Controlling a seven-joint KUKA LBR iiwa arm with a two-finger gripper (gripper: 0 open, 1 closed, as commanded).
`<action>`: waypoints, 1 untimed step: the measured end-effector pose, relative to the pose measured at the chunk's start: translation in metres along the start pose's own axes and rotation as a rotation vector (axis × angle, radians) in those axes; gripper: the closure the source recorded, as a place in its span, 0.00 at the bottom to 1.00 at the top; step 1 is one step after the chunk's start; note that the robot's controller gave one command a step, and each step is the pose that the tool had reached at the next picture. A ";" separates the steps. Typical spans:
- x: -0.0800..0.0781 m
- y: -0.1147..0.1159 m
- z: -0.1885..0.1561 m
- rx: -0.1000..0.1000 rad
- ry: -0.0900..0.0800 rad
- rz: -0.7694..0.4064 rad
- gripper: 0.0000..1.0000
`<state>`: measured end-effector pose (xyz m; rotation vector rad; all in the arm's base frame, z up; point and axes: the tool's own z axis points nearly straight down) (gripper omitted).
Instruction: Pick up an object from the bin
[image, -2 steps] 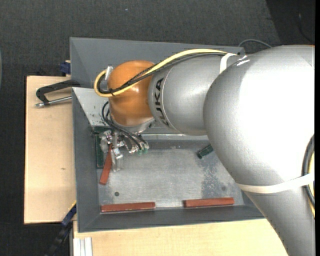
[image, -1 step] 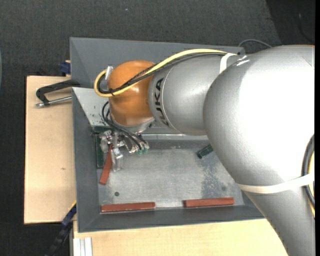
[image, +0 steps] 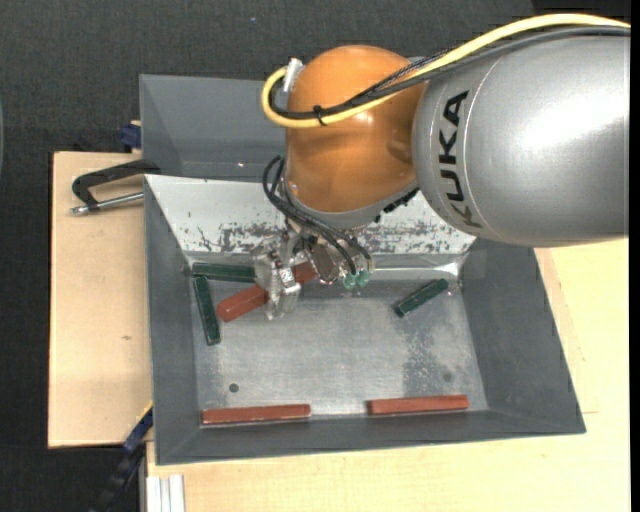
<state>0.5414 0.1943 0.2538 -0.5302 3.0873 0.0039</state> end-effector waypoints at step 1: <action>0.000 0.000 0.001 0.000 0.002 0.000 1.00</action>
Offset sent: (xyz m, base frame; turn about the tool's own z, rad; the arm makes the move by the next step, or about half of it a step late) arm 0.0341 0.0363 -0.0144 0.1012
